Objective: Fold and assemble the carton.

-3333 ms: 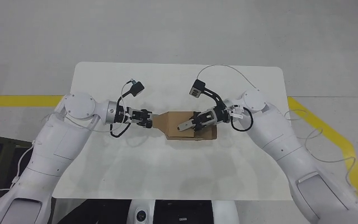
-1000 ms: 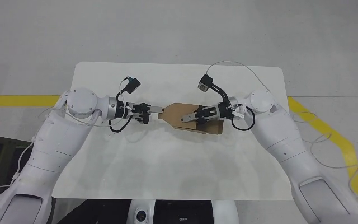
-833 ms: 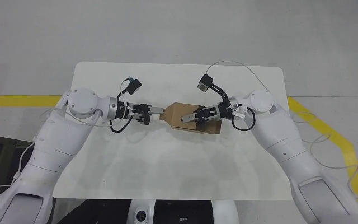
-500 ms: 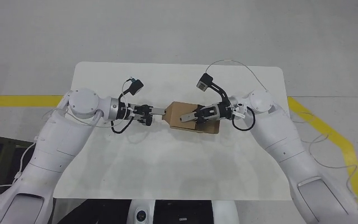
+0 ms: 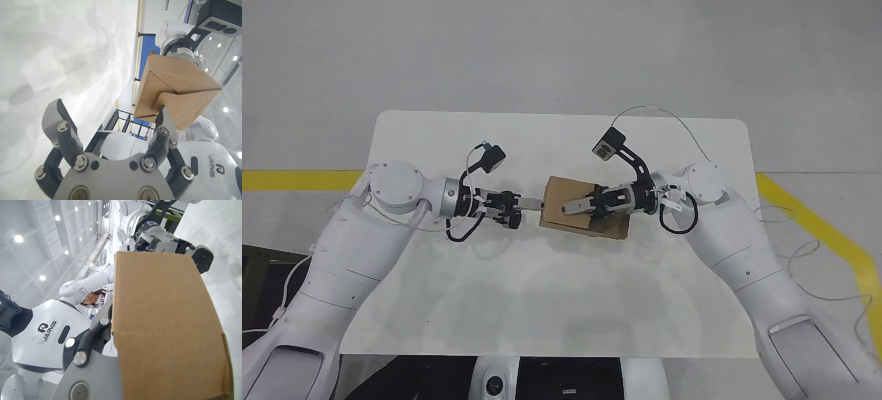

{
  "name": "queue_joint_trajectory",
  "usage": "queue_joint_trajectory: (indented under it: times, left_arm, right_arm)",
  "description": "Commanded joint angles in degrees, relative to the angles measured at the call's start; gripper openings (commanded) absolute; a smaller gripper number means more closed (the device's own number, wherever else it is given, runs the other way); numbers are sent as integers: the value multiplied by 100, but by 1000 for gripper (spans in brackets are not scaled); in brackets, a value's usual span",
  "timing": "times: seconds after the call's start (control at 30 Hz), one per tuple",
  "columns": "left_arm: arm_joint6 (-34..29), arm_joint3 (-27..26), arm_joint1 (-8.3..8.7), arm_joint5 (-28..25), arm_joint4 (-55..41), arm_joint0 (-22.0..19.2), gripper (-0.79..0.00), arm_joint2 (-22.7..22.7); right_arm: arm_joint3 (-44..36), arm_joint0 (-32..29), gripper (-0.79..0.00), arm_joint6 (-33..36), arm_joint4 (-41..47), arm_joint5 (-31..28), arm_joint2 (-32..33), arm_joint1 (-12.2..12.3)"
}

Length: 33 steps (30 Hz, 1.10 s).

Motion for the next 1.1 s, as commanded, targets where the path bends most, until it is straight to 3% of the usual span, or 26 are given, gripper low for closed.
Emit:
queue_joint_trajectory:
  times: [0.0,1.07]
  left_arm:
    - [-14,18,-11,5,-71,-11,0,14]
    - [-124,173,-101,-52,-258,-127,0,154]
  right_arm:
    - [-4,-3,-785,1,29,0,-27,-20]
    - [40,57,-785,82,0,81,-75,-154]
